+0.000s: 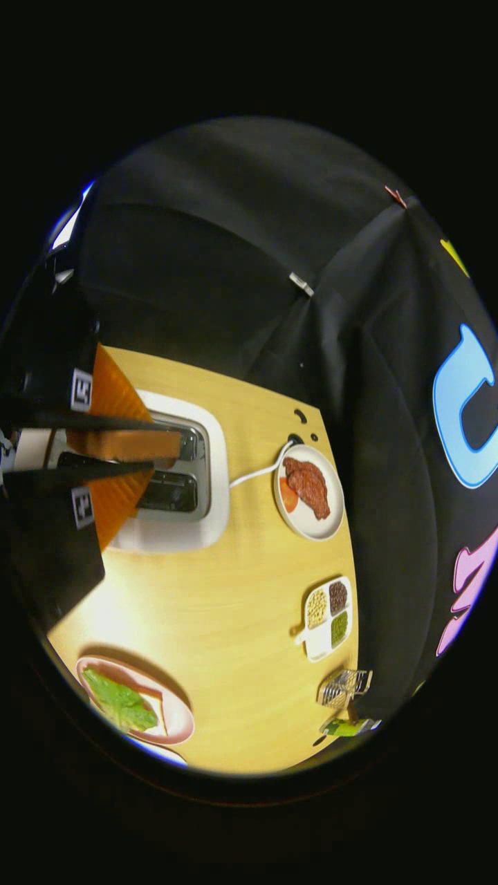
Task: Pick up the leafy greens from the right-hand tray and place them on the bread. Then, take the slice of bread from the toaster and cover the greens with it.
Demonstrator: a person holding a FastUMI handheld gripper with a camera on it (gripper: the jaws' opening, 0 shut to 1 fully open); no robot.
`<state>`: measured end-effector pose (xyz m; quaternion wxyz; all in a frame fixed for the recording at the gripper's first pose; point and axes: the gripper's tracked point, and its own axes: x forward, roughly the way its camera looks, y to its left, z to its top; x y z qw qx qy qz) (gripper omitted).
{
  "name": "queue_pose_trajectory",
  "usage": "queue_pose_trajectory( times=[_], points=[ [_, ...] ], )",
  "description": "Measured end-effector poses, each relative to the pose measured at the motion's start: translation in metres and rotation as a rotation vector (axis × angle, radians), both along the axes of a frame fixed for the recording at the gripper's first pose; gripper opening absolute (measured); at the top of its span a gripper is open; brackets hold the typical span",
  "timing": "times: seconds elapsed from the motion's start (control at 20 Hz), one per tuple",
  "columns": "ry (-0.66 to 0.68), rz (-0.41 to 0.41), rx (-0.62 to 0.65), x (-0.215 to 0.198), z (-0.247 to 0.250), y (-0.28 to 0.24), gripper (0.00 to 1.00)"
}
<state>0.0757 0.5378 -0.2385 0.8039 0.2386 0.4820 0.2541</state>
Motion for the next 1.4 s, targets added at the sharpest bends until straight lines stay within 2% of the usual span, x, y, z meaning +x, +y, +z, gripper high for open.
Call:
queue_pose_trajectory(
  times=[0.05, 0.15, 0.55, 0.9, 1.15, 1.3, 1.4],
  points=[
    [0.003, 0.008, 0.009, -0.007, 0.012, -0.004, 0.19],
    [-0.010, 0.002, 0.016, -0.005, 0.015, -0.003, 0.13],
    [-0.096, 0.005, 0.148, -0.009, 0.094, -0.043, 0.13],
    [-0.156, -0.045, 0.201, -0.007, 0.140, -0.129, 0.13],
    [-0.203, -0.083, 0.140, -0.010, 0.131, -0.214, 0.13],
    [-0.183, -0.132, 0.111, -0.012, 0.107, -0.260, 0.13],
    [-0.169, -0.135, 0.095, -0.021, 0.087, -0.287, 0.13]
  ],
)
